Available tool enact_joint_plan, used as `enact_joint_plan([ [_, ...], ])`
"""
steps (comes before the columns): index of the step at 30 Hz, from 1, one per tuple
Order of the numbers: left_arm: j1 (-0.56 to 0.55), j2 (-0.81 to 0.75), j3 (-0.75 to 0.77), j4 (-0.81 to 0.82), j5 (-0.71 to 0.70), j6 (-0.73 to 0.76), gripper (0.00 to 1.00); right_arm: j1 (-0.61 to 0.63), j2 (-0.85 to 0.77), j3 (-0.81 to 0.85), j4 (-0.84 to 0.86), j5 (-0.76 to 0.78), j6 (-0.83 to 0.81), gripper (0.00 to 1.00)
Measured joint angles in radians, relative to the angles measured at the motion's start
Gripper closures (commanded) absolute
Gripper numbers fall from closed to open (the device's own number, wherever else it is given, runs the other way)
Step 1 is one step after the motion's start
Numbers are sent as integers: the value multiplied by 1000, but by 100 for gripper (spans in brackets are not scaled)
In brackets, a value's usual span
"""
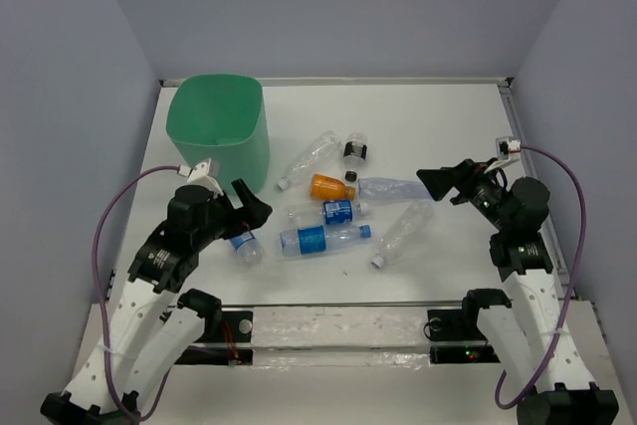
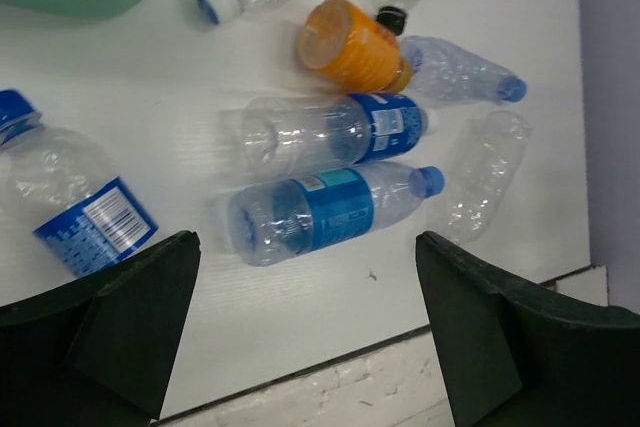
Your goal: Put the plastic bottles in the bin
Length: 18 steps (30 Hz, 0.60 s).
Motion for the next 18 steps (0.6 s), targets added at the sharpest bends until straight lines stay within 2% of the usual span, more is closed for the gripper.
enact_joint_plan([
  [9,0,244,50,-205,-280,-137,1,14,-35,-22,-8,8,-5,0],
  [18,0,377,23,-160,-461,-227,1,15,3,-22,-33,18,-12,0],
])
